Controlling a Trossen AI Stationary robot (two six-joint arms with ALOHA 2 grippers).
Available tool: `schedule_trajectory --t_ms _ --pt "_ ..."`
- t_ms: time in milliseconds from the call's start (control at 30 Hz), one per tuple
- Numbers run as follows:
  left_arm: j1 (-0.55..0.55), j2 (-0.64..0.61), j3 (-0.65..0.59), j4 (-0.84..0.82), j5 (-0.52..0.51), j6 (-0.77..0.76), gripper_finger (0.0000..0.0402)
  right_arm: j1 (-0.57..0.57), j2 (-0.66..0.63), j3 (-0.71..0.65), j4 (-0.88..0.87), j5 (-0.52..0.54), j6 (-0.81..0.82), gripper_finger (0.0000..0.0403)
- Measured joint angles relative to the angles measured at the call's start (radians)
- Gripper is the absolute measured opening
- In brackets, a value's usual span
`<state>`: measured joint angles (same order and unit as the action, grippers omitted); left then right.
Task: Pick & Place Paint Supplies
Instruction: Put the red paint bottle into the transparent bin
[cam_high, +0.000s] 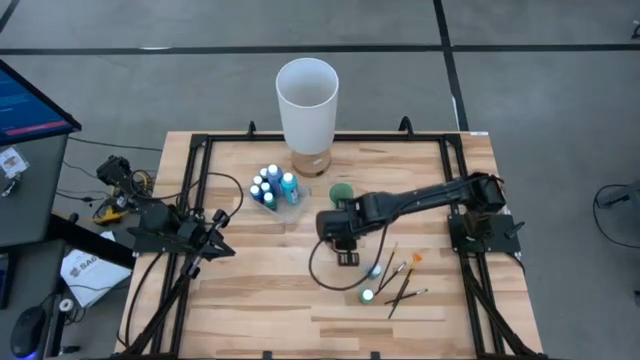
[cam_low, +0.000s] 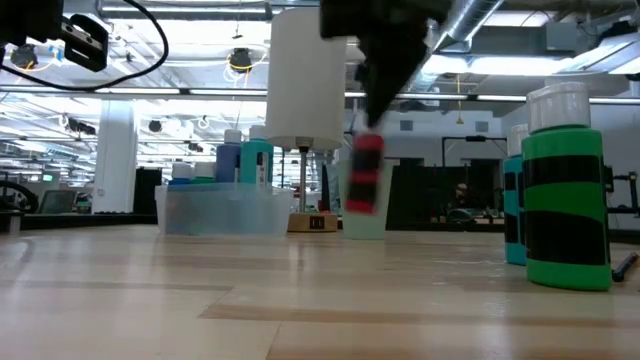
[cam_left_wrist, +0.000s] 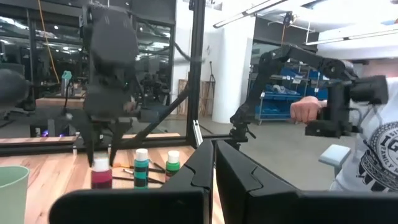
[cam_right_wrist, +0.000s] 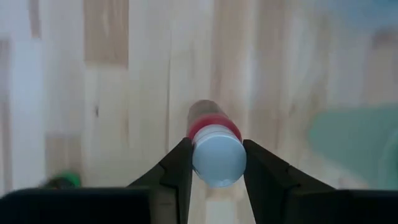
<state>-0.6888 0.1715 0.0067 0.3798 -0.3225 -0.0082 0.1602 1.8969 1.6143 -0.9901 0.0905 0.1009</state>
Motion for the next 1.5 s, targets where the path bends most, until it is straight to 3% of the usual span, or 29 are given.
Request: schedule_trajectory --t_ms 167,400,800,1500 --pt "0.0 0.0 0.0 0.003 0.0 0.0 0.0002 -0.043 0.0 0.112 0.06 0.074 -0.08 0.0106" --pt "0.0 0.0 0.0 0.005 0.001 0.0 0.0002 -0.147 0.008 0.204 0.202 0.076 -0.138 0.0106" --pt "0.0 0.0 0.0 0.01 0.004 0.0 0.0002 -0.261 0.155 0.312 0.183 0.064 -0.138 0.0106" --pt "0.0 0.0 0.0 0.021 0.0 0.0 0.0002 -0.314 0.237 0.309 0.173 0.062 -0.127 0.0106"
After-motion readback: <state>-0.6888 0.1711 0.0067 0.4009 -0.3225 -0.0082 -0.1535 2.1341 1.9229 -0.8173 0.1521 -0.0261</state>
